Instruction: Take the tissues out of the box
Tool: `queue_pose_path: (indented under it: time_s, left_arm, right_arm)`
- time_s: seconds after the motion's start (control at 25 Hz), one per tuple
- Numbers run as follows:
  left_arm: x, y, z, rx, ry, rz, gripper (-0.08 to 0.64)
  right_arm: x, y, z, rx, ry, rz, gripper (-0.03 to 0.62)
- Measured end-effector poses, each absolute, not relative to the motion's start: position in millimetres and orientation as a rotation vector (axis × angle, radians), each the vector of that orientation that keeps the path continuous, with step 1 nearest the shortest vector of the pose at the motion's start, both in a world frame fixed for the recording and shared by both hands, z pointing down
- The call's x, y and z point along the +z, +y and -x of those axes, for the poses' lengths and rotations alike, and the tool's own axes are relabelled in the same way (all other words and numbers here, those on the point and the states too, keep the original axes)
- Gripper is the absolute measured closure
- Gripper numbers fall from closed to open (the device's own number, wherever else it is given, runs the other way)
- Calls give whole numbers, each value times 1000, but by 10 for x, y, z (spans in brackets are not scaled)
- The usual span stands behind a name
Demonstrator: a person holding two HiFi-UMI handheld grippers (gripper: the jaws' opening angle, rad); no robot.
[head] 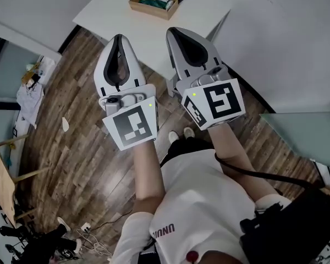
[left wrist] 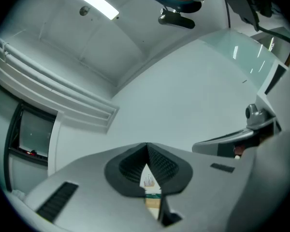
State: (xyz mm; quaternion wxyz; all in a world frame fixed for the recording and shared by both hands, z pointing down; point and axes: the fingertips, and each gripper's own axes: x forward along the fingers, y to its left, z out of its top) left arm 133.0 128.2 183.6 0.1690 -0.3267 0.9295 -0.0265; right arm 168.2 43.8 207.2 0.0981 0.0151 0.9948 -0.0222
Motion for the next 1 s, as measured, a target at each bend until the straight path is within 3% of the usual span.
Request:
queue_pose_path:
  time_s: [1.0]
  left_arm:
    - [1870, 1850, -1182, -65, 2627, 907, 548]
  right_arm:
    - [2215, 634, -1569, -96, 2935, -18, 571]
